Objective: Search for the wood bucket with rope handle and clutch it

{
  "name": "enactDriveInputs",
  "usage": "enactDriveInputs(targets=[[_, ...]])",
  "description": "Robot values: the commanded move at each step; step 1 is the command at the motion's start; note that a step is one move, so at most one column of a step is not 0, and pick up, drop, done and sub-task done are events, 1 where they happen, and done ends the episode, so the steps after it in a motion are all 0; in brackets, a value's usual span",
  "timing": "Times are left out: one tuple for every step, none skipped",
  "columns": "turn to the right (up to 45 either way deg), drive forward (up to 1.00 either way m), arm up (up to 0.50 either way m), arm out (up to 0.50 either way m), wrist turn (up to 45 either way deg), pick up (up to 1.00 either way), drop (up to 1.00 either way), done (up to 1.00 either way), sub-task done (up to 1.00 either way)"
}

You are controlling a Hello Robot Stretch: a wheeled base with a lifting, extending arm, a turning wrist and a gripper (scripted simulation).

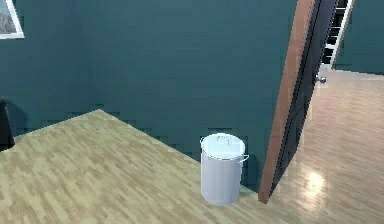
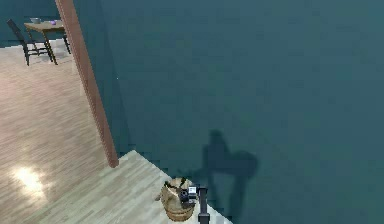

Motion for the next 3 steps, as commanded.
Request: enactDriveInputs(targets=[[0.0, 0.00, -0.30, 0.00, 0.0, 0.00, 0.00, 0.00, 0.00], [0.0, 0.00, 0.00, 0.00, 0.0, 1.00, 0.00, 0.00, 0.00], [0.0, 0.00, 0.10, 0.00, 0.0, 0.00, 0.00, 0.00, 0.00]])
